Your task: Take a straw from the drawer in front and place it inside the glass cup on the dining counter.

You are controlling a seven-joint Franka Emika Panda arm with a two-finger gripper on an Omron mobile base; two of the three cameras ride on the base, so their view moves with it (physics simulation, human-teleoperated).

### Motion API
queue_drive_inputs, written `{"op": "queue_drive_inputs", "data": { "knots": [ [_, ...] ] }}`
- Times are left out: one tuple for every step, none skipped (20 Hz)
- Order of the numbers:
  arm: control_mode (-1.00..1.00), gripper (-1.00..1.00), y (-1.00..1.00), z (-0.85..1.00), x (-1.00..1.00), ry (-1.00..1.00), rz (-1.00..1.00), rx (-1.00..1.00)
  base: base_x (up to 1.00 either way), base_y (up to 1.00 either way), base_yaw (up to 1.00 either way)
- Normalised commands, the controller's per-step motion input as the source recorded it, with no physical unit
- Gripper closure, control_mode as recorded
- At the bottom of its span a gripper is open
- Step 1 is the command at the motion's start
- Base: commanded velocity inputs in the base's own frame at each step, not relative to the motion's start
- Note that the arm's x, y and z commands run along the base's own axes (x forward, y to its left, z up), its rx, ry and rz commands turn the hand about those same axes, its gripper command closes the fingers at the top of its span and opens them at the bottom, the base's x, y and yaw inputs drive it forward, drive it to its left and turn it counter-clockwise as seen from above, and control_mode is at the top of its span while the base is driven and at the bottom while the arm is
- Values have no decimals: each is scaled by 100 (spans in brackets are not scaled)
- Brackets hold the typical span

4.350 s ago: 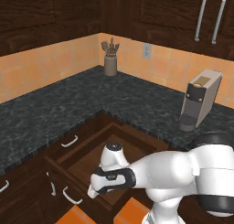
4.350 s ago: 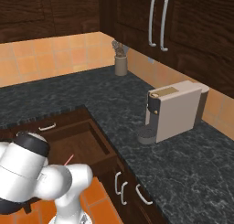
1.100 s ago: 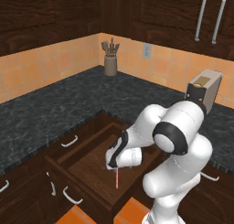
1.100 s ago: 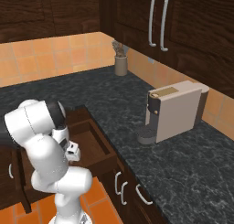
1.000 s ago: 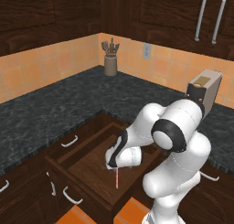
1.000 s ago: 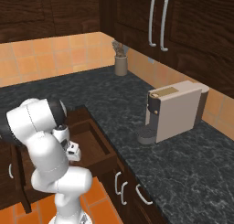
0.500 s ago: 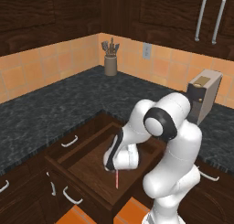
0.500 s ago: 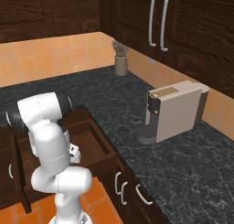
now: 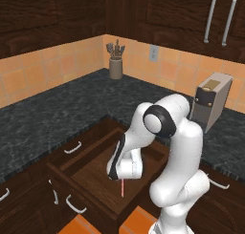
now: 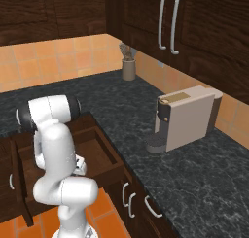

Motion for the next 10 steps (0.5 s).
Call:
{"op": "queue_drive_inputs", "data": {
  "knots": [
    [-100, -100, 1, -13, 10, 0, -4, 0, 0, 0, 0],
    [-100, -100, 4, -12, 11, 0, -4, 0, 0, 0, 0],
    [-100, -100, 3, -12, 9, 0, -4, 0, 0, 0, 0],
    [-100, -100, 1, -10, 9, 0, -4, 0, 0, 0, 0],
    [-100, -100, 1, -10, 10, 0, -4, 0, 0, 0, 0],
    [-100, -100, 1, -11, 9, 0, -4, 0, 0, 0, 0],
    [-100, -100, 0, -10, 9, 0, -4, 0, 0, 0, 0],
    [-100, -100, 1, -10, 8, 0, -3, 0, 0, 0, 0],
    [-100, -100, 1, -11, 9, 0, -3, 0, 0, 0, 0],
    [-100, -100, 0, -11, 7, 0, -3, 0, 0, 0, 0]
  ]
}}
